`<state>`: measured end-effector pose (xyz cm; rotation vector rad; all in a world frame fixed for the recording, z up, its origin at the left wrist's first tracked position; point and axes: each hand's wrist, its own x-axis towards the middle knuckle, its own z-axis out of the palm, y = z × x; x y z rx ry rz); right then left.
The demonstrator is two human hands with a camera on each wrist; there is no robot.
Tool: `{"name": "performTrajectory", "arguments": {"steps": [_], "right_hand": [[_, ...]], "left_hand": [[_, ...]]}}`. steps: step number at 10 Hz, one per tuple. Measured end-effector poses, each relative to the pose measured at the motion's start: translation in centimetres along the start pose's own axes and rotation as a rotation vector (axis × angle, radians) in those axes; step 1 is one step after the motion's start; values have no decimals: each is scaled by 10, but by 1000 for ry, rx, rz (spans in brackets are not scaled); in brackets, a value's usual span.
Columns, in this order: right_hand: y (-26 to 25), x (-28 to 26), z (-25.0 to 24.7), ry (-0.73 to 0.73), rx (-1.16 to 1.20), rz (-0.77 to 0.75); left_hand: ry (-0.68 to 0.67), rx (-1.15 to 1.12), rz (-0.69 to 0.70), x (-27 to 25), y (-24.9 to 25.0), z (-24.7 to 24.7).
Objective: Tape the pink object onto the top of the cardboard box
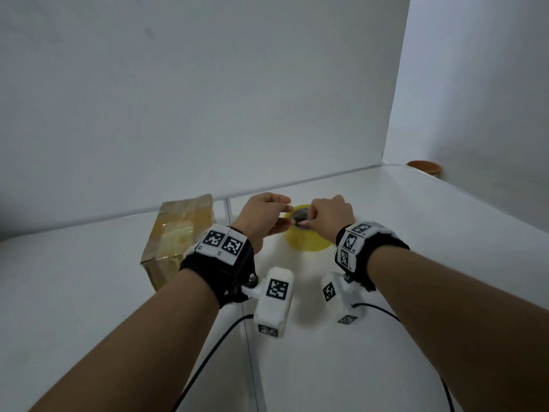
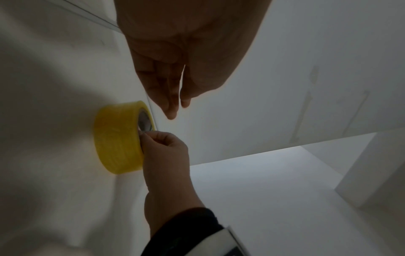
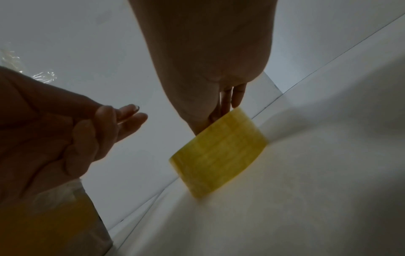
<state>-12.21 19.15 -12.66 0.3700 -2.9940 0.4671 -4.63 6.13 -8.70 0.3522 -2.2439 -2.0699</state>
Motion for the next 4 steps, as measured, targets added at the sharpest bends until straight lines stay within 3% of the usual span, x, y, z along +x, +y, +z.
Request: {"name": "performTrajectory", "arguments": {"steps": [2, 4], "right_hand": [[-4, -6, -7, -19, -18, -16], [-10, -21, -28, 62, -16, -56]], "left_hand": [[5, 1, 2, -4, 2, -6], [15, 9, 40, -19, 12, -11]]}}
